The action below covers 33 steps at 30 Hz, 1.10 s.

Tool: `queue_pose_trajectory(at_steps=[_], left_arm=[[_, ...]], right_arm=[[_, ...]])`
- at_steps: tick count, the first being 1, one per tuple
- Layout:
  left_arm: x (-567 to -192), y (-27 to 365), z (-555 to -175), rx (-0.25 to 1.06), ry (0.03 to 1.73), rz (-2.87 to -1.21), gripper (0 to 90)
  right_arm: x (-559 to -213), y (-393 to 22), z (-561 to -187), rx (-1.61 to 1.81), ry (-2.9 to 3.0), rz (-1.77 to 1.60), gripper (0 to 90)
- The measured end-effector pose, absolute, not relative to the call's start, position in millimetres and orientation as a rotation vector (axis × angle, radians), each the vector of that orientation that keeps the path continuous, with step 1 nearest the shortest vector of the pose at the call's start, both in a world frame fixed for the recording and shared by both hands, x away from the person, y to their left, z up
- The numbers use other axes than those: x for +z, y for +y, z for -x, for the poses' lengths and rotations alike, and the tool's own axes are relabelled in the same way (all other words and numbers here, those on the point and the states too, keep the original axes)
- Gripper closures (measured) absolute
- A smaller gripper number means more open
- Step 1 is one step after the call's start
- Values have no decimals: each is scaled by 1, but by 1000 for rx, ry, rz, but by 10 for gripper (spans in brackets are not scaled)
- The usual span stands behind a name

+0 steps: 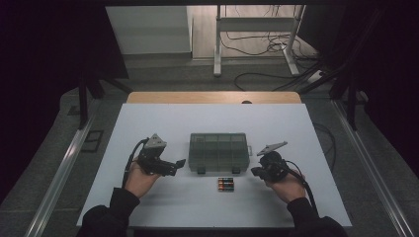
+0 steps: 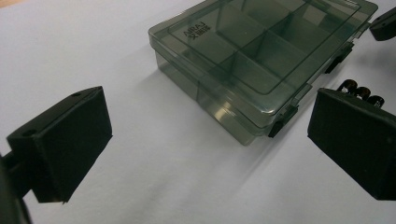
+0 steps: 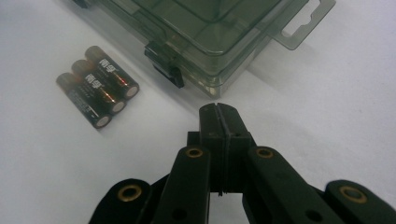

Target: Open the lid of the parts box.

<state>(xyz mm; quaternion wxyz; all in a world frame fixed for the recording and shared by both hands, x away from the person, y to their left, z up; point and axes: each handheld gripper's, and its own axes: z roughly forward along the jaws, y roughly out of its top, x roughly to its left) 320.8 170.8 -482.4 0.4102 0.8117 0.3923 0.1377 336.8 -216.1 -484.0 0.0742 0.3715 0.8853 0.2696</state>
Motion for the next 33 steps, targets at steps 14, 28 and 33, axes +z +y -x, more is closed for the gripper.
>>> queue_pose_trajectory(at_steps=[14, 28, 33], left_arm=[[-484, 168, -328, 356, 982, -2045, 4], [-486, 166, -335, 361, 976, -2050, 6], [-486, 166, -335, 364, 974, -2054, 6]], right_arm=[[-497, -209, -347, 760, 2693, -1131, 890], [-504, -204, -355, 723, 2726, -1109, 891], [-503, -203, -354, 715, 2724, -1079, 890]])
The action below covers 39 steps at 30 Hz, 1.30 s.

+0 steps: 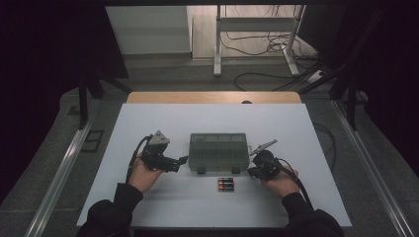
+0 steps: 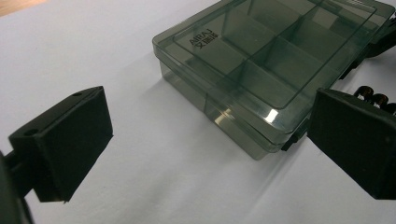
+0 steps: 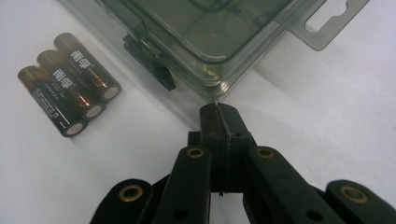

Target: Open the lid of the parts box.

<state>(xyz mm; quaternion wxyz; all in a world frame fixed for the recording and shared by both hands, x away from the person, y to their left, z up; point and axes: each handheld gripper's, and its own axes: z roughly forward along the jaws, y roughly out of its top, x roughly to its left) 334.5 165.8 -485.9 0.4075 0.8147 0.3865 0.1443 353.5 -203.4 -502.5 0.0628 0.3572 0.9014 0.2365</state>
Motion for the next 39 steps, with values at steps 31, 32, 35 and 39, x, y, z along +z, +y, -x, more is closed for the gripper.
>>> queue_pose_trajectory(at_steps=[31, 32, 35, 39], left_arm=[[-492, 168, -329, 356, 969, -2092, 3], [-492, 168, -329, 350, 968, -2092, 3], [-493, 167, -329, 341, 967, -2097, 1], [-494, 167, -330, 334, 975, -2097, 1]], right_arm=[[-486, -211, -346, 790, 2675, -1056, 890], [-486, -211, -346, 795, 2672, -1057, 890], [-485, -210, -346, 798, 2668, -1055, 891], [-485, -210, -346, 805, 2664, -1046, 890]])
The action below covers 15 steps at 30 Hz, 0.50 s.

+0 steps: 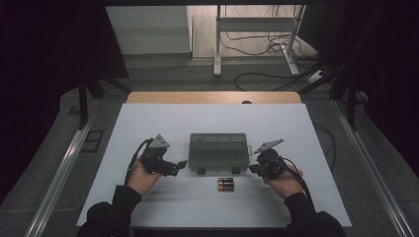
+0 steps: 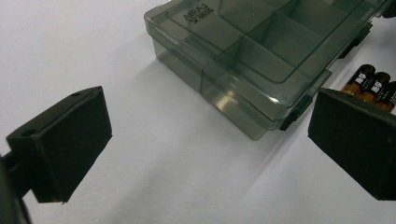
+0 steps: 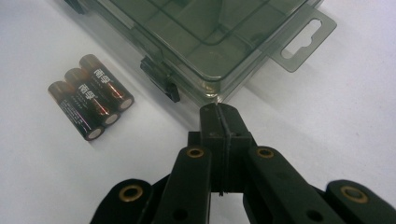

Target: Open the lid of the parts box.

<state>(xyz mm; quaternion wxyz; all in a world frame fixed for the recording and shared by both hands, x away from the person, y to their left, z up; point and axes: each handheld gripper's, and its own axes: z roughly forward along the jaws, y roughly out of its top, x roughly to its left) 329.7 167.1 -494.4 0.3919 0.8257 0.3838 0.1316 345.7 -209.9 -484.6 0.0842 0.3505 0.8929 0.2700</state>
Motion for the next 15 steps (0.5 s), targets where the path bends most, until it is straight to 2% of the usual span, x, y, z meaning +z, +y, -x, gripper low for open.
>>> queue_pose_trajectory(at_steps=[15], left_arm=[[-495, 169, -327, 325, 998, -2087, 21]], right_arm=[[-479, -210, -344, 849, 2633, -1033, 890]])
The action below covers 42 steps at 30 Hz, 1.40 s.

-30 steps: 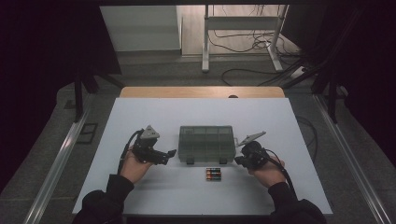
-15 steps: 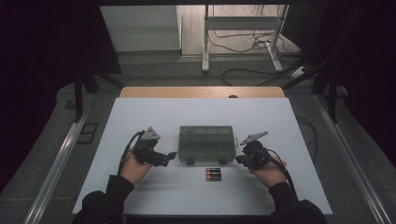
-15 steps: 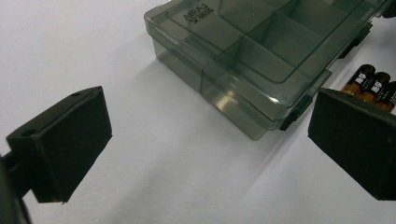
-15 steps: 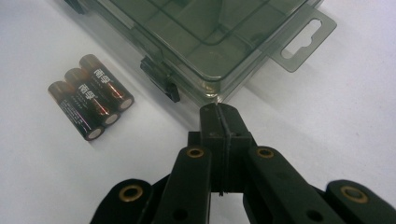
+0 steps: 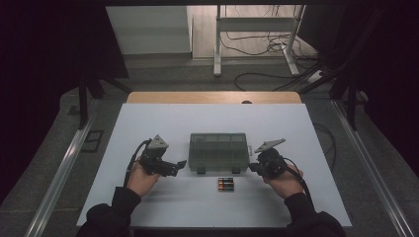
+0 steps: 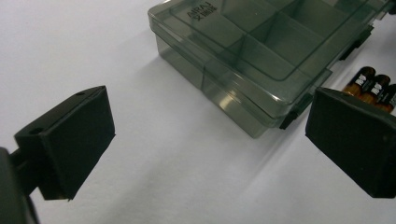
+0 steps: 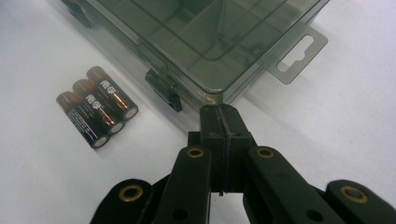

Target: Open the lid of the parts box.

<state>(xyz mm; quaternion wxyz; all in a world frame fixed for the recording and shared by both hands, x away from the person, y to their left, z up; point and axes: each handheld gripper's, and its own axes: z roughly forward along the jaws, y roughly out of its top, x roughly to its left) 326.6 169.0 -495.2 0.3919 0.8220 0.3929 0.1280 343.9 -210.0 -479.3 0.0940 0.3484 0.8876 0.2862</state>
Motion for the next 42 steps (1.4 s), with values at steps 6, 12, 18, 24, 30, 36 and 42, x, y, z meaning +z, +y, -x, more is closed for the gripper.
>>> queue_pose_trajectory(at_steps=[6, 12, 18, 24, 30, 36, 42], left_arm=[[-497, 171, -327, 287, 984, -2078, 29], [-497, 168, -326, 300, 972, -2083, 15], [-496, 167, -326, 273, 996, -2083, 3], [-499, 162, -327, 244, 1008, -2117, 0], [-495, 161, -328, 199, 969, -2092, 11], [-492, 156, -327, 179, 929, -2102, 184], [-490, 150, -328, 151, 882, -2091, 410]], right_arm=[[-476, -210, -343, 871, 2612, -1034, 890], [-470, -211, -344, 917, 2577, -1032, 890], [-465, -211, -344, 957, 2551, -1019, 890], [-460, -211, -346, 1000, 2530, -1029, 891], [-455, -211, -348, 1038, 2518, -1041, 890], [-451, -210, -352, 1048, 2510, -1024, 891], [-449, -210, -357, 1056, 2497, -1028, 890]])
